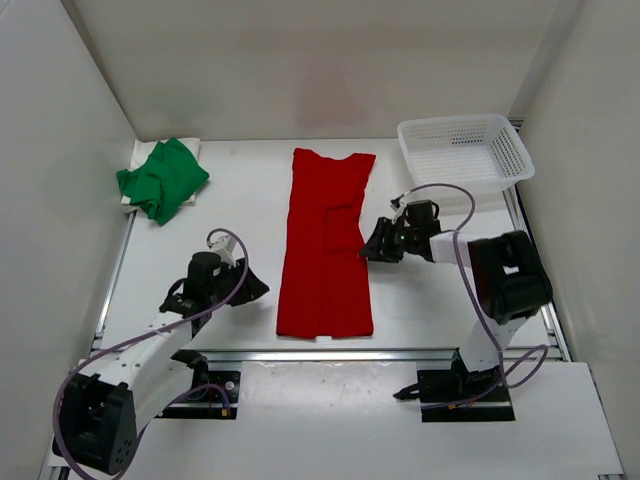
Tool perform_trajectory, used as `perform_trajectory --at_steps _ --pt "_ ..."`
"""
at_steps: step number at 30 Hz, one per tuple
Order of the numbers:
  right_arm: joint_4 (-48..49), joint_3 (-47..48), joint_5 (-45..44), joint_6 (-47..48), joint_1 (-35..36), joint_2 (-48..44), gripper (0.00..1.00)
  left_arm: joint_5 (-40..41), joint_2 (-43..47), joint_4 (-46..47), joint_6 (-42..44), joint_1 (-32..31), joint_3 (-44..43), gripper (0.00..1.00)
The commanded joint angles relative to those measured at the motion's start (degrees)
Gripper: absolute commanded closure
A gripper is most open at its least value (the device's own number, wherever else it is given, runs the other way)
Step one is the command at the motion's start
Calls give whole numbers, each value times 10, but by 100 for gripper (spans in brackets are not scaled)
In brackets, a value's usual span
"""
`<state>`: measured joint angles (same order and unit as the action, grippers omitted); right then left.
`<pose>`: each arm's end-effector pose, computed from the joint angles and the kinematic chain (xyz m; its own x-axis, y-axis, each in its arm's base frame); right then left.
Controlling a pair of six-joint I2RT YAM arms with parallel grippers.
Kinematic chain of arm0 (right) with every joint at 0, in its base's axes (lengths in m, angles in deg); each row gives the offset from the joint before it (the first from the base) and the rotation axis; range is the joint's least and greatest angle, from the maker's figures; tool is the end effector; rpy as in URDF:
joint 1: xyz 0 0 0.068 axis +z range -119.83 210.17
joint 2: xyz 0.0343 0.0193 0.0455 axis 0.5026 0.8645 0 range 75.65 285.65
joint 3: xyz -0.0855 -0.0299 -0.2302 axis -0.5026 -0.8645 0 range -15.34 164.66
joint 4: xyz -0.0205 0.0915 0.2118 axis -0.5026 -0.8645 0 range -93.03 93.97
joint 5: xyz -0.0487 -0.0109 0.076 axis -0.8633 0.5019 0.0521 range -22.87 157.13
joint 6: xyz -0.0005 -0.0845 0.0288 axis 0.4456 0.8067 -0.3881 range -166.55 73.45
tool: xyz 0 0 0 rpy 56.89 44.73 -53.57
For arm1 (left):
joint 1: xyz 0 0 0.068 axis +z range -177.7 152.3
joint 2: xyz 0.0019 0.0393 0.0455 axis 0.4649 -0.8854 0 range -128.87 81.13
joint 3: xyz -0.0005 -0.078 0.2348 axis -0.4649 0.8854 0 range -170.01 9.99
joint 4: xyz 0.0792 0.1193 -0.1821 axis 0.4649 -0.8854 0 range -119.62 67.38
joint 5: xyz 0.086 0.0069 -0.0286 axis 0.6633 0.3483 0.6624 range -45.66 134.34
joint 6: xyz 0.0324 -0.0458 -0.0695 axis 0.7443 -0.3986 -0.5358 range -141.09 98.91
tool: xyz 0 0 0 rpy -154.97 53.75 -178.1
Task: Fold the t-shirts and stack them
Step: Rotate the tshirt 90 degrees, then grab the bottom of the folded rectangular tshirt with both arms
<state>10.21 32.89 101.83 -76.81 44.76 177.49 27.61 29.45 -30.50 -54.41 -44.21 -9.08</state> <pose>0.3155 0.1289 0.1078 -0.9074 0.1920 -0.3738 -0.1421 0.6968 0.7031 0.1838 -0.0783 0.1381 -0.7850 -0.3160 -0.5329 0.0609 0.8166 -0.5739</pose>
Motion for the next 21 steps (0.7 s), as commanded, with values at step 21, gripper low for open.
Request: perform_trajectory --at_steps 21 --pt "-110 -378 -127 -130 185 -485 62 -25 -78 -17 7 -159 65 58"
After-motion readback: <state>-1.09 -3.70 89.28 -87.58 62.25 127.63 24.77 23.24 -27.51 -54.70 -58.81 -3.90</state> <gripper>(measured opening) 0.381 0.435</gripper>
